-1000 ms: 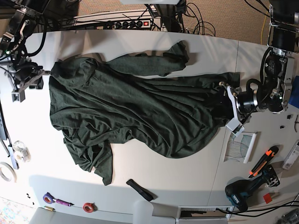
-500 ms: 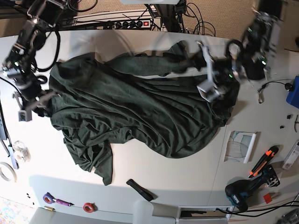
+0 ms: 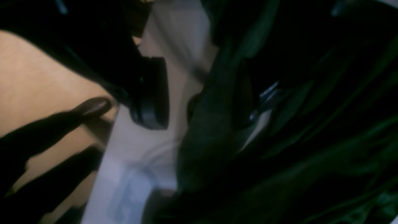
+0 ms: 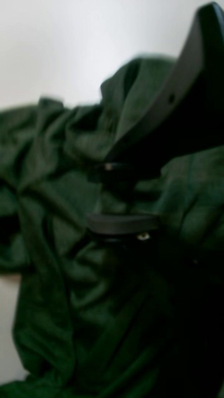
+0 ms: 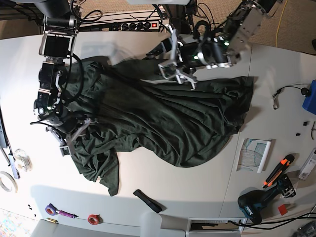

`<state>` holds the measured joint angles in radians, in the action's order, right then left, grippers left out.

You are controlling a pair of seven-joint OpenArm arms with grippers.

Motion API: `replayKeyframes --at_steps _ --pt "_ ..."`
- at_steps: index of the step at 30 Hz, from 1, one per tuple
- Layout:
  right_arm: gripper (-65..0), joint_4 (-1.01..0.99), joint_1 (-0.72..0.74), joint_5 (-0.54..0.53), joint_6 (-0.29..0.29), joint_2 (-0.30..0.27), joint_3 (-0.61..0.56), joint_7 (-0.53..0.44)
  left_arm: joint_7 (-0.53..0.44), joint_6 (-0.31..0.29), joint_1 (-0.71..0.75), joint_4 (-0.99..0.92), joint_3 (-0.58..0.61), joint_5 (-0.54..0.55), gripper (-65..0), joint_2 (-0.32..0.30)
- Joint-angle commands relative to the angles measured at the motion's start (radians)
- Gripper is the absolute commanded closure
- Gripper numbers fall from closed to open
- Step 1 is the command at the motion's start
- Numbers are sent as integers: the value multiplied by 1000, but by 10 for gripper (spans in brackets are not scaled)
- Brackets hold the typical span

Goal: Layout the t-shirt on the table in an organized manner, then fold the t-shirt properly
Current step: 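Lift the shirt edge with the left gripper and carry it toward the collar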

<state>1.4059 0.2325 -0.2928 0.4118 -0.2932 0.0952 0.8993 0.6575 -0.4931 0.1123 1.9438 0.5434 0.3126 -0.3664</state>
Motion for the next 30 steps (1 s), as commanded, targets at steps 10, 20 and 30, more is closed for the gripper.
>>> replayKeyframes --at_steps 10,20,30 --pt "-172 -135 19 -5 0 5 -10 -32 -58 146 -98 -148 225 -202 -331 65" --pt "-171 -138 18 19 3 5 -10 -104 -92 145 -99 -333 226 -253 -180 169" --pt "-171 -138 51 182 -44 -3 -10 -179 16 -191 -90 -156 226 51 0 34"
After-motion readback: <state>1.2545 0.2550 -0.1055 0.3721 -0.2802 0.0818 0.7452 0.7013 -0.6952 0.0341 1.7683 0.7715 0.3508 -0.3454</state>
